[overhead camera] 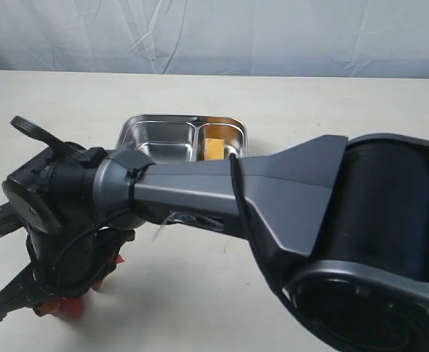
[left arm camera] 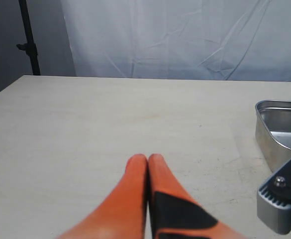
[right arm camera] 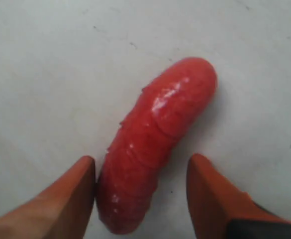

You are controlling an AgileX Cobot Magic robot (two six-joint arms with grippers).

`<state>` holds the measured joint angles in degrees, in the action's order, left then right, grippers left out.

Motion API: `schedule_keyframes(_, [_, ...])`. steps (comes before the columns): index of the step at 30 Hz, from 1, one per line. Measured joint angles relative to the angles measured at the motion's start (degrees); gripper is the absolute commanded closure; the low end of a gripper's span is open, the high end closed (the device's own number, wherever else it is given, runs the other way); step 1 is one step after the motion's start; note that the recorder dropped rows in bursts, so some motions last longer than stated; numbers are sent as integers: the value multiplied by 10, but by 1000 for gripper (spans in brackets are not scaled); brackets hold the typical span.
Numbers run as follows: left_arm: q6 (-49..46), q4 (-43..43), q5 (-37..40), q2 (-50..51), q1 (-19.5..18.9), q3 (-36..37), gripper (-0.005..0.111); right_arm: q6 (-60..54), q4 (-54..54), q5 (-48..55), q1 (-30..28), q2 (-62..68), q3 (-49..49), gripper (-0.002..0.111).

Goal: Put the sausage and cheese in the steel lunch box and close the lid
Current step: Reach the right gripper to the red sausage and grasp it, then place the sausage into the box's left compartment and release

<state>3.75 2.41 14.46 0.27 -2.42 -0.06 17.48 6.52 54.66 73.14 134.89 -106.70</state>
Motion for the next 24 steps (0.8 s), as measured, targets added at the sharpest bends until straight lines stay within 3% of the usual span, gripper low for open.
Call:
schedule_keyframes(2, [0,0,0,0,0,0,107,1,-5,5,0,6,-2,72])
schedule_keyframes(5, [0,0,0,0,0,0,107,2,-16,13,0,8,-4,108])
schedule_keyframes(17, [0,0,0,0,0,0,107,-36,-57,45,0,-27,-4,108])
schedule_keyframes(24, [0,0,0,0,0,0,107,25,-245,79,-6,-106,-4,109])
